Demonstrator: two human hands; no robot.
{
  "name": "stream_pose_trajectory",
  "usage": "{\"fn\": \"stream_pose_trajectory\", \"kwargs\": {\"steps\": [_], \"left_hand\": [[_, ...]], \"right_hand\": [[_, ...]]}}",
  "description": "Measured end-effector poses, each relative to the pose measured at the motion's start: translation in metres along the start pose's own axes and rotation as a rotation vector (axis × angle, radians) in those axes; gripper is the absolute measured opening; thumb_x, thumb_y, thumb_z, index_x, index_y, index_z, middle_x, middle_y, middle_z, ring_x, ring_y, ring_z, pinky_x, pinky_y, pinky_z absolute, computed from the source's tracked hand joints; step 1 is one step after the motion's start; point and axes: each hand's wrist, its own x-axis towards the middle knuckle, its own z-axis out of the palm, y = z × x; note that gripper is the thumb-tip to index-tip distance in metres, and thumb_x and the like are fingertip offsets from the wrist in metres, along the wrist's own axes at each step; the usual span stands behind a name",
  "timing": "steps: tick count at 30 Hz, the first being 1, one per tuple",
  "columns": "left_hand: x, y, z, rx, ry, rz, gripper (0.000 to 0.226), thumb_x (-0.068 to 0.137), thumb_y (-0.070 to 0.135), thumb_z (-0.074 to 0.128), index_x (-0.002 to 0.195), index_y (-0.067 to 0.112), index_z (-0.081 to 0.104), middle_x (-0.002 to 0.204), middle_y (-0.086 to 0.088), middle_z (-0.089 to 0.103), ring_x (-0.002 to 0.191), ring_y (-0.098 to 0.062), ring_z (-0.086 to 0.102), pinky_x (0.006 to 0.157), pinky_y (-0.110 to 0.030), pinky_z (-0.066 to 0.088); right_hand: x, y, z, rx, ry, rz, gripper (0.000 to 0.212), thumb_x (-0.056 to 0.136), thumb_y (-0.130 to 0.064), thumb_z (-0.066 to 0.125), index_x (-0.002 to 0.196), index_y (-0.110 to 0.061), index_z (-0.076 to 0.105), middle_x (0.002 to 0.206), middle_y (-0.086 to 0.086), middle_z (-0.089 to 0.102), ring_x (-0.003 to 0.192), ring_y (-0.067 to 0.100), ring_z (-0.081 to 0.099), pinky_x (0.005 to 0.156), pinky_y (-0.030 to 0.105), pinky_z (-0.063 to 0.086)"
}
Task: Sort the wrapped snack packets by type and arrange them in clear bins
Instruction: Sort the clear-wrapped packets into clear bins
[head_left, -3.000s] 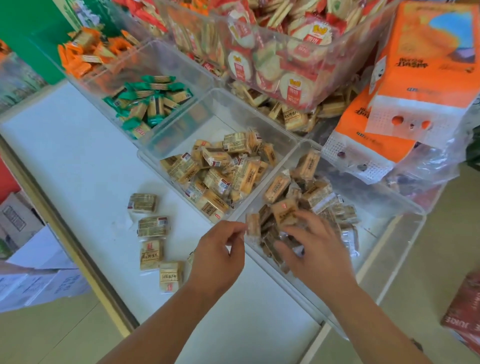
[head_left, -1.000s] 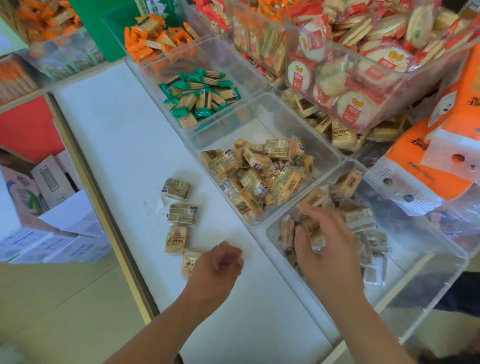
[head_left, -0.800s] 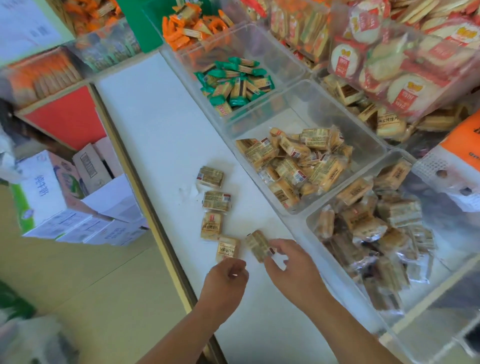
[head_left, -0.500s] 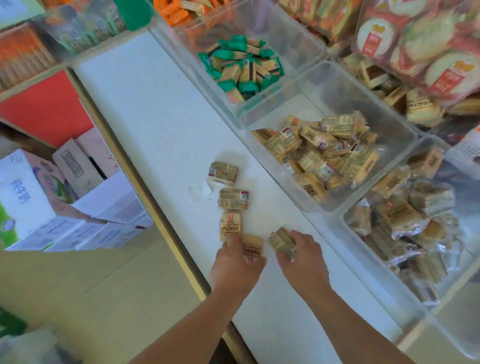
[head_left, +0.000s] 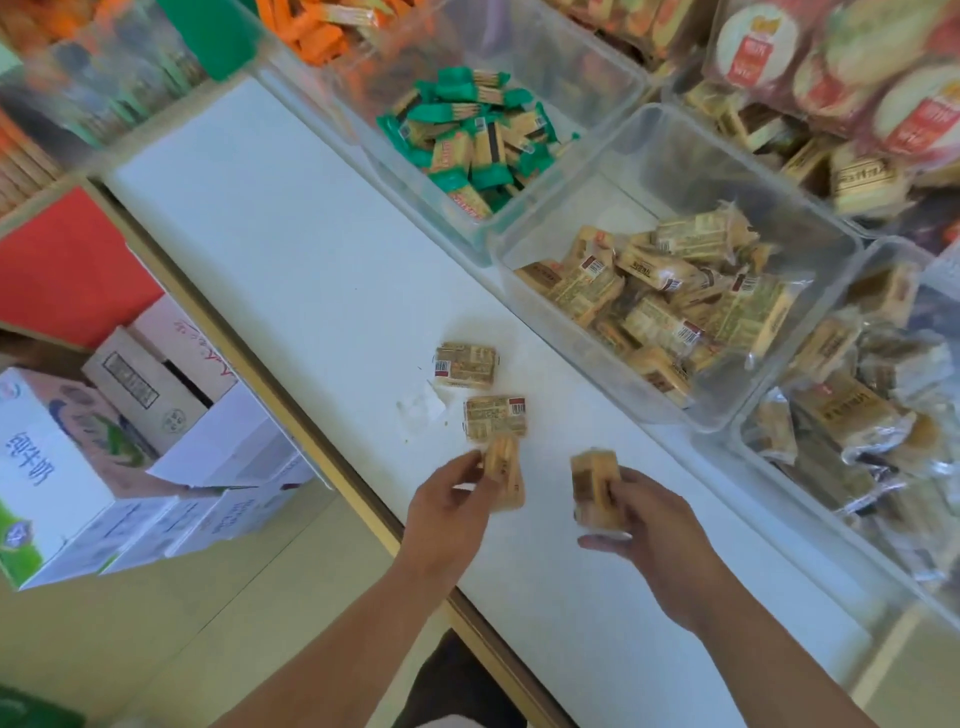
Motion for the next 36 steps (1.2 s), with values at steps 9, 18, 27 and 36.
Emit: {"fn": "stream_pose_trajectory", "kwargs": {"steps": [9, 18, 27, 36], "left_hand": [[0.009, 0.005, 0.000, -0.480, -0.057, -0.232, 0.030, 0.109, 0.011, 0.042, 0.122, 0.010, 0.068, 0.108, -0.017, 0.076, 0.095, -0.033, 0.073, 0.081, -0.047, 0.059], [0.006, 0.001, -0.001, -0.358, -0.210, -0.211, 0.046, 0.085, 0.039, 0.079, 0.118, 0.010, 0.067, 0.110, -0.011, 0.076, 0.103, -0.028, 0.073, 0.090, -0.042, 0.059], [0.014, -0.010, 0.023, 0.254, 0.144, -0.056, 0.037, 0.078, 0.043, 0.082, 0.103, 0.036, 0.056, 0.103, 0.012, 0.062, 0.084, -0.007, 0.064, 0.066, -0.029, 0.059], [0.016, -0.009, 0.009, 0.171, 0.082, -0.201, 0.057, 0.065, 0.046, 0.085, 0.114, 0.035, 0.060, 0.092, 0.015, 0.070, 0.076, -0.002, 0.069, 0.069, -0.030, 0.061]], "right_hand": [[-0.008, -0.029, 0.025, 0.207, -0.157, 0.008, 0.044, 0.105, -0.029, 0.038, 0.129, -0.003, 0.064, 0.120, 0.028, 0.068, 0.102, 0.044, 0.066, 0.090, 0.052, 0.054], [0.008, -0.028, 0.047, -0.142, -0.062, 0.007, 0.022, 0.103, -0.025, 0.059, 0.120, -0.015, 0.068, 0.110, 0.005, 0.076, 0.103, 0.024, 0.073, 0.093, 0.046, 0.059], [0.029, -0.052, 0.057, -0.598, -0.019, -0.181, 0.012, 0.096, -0.044, 0.065, 0.101, -0.033, 0.062, 0.139, -0.011, 0.052, 0.124, 0.007, 0.054, 0.091, 0.022, 0.049], [0.089, -0.066, 0.099, -1.024, -0.253, -0.227, 0.029, 0.088, -0.040, 0.073, 0.107, -0.023, 0.060, 0.105, -0.004, 0.063, 0.095, 0.016, 0.064, 0.078, 0.030, 0.053]]}}
